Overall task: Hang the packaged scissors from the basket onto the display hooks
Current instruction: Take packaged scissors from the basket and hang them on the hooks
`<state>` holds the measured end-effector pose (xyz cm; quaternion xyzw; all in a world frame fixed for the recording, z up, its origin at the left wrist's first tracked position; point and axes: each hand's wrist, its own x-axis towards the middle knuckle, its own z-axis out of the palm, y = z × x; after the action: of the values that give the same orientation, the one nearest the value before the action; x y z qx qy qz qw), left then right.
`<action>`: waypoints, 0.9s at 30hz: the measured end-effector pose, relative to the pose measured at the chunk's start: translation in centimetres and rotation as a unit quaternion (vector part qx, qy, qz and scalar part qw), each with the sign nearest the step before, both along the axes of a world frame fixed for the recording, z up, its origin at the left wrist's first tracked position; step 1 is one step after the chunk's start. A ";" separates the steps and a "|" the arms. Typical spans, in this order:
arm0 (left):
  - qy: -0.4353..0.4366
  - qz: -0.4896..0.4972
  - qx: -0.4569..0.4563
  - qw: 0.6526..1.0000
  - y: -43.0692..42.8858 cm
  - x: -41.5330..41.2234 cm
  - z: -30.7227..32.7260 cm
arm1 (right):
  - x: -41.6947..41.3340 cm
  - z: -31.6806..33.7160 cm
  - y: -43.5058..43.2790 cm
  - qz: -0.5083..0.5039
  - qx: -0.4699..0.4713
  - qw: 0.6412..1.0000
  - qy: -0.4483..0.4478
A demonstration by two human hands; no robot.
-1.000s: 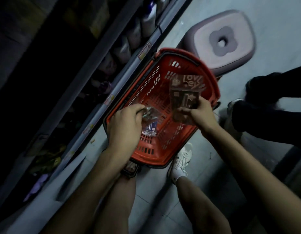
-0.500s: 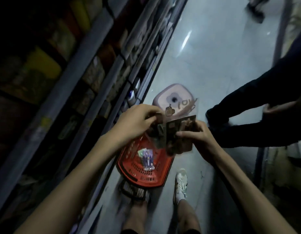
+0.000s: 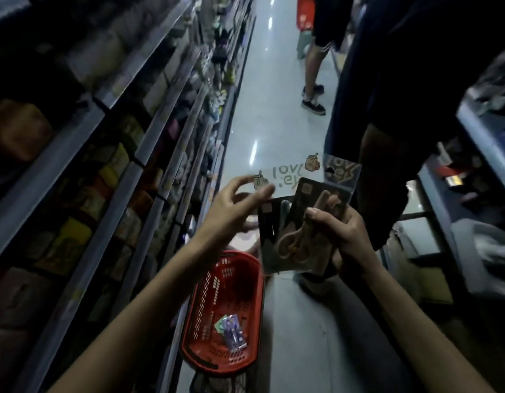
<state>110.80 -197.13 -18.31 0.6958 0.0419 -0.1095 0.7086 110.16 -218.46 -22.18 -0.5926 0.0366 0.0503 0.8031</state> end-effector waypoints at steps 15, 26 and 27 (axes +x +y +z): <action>-0.152 -0.220 -0.025 0.963 -27.9 -8.8 12.6 | -15.8 15.5 -24.7 -0.241 0.003 0.968 -0.073; -0.170 -0.429 -0.123 0.878 -40.7 -15.0 20.9 | -29.5 26.9 -31.2 -0.492 -0.128 0.848 -0.150; -0.172 -0.442 -0.134 0.870 -41.6 -15.8 21.7 | -31.3 27.9 -31.6 -0.514 -0.150 0.832 -0.147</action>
<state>95.03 -238.77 3.42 0.5481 -0.4077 -0.2945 0.6683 78.90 -250.04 5.74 -0.6022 0.2246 -0.4632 0.6102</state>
